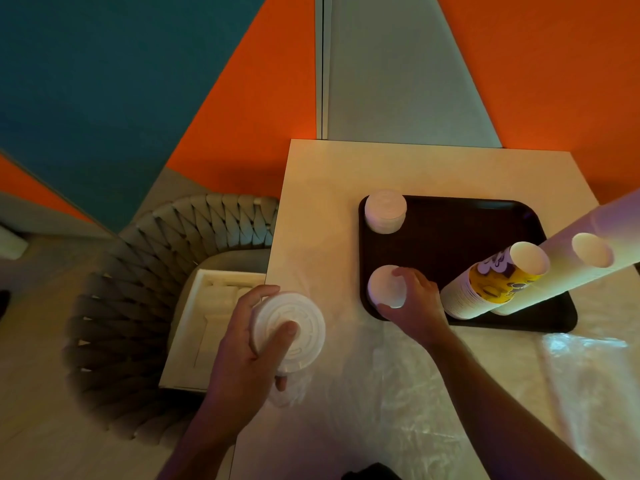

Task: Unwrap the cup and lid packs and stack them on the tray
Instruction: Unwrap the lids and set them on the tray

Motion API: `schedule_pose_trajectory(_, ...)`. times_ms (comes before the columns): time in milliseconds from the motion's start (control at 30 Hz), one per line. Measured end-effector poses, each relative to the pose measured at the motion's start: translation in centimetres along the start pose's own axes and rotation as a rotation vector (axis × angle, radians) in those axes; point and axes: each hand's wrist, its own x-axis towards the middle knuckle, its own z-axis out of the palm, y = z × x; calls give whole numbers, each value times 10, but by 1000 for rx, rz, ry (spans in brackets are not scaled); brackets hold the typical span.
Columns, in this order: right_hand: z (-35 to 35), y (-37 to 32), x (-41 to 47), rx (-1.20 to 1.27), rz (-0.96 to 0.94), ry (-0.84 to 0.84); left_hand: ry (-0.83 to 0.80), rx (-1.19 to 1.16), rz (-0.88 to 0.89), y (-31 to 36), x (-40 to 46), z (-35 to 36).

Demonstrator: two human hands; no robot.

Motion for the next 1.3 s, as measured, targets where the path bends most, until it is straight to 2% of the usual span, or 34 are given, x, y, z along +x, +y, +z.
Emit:
schedule_pose_trajectory(367,1,1,-3,-36,9,9,-18,9,-3,2,0,-1)
schedule_pose_trajectory(500,-16,-25,-14,-88,25,69,-33,15,-5,4,0,0)
schedule_pose_trajectory(600,-32,-60,-30,167,-78,96,-51,27,4,6,0,1)
schedule_pose_trajectory(700,-47,-98,-51,486,-136,-13,-62,35,24,8,-1,2)
schedule_pose_trajectory(767,-53,-119,-64,581,-182,-87,-72,43,40,10,-1,2)
schedule_pose_trajectory(967,-58,-139,-82,507,-290,-181,-93,61,61,14,-3,3)
schedule_pose_trajectory(1300,-63,-146,-94,539,-266,-171,-105,59,94,13,-8,0)
